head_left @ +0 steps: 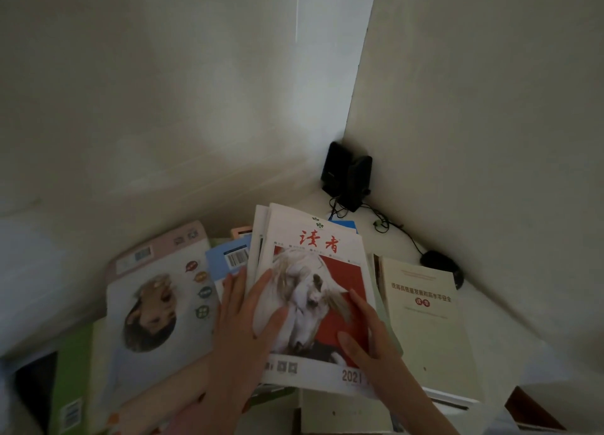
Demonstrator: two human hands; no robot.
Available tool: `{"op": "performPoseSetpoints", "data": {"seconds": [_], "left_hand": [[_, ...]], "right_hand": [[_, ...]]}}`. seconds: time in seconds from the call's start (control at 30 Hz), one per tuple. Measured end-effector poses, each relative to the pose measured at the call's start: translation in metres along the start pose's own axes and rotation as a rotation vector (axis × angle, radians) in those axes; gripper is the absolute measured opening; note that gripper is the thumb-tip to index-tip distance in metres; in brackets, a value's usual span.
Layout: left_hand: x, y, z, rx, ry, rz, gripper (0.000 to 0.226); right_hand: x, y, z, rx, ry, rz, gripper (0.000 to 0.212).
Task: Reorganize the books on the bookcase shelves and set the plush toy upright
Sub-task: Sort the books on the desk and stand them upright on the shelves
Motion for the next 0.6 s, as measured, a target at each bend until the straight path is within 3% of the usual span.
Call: {"op": "performPoseSetpoints", "data": {"seconds": [0.33,0.47,0.6], "left_hand": [[0.008,0.0,-0.004,-0.012,-0.103,-0.176,0.069],[0.007,0.013,-0.006,-0.008,-0.175,-0.478,0.064],[0.024,0.032,0.007,0.179,-0.379,-0.853,0.069]], "right_hand": [[0.001,-0.023,0.011,0.003,0.002,-0.048,0.059],[-0.006,-0.028,0.015,0.023,0.066,-0.029,0.06],[-0.021,-0.02,0.029,0.08,0.127,-0.096,0.065]]}}
Point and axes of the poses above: each hand's wrist, its own z-axis away from the middle knuckle, its own x-axis out of the palm, y = z × x, the point moved 7 cm from there along -z, towards the middle knuckle, and after that the axes turned 1 degree about -x, right-handed, at the moved point
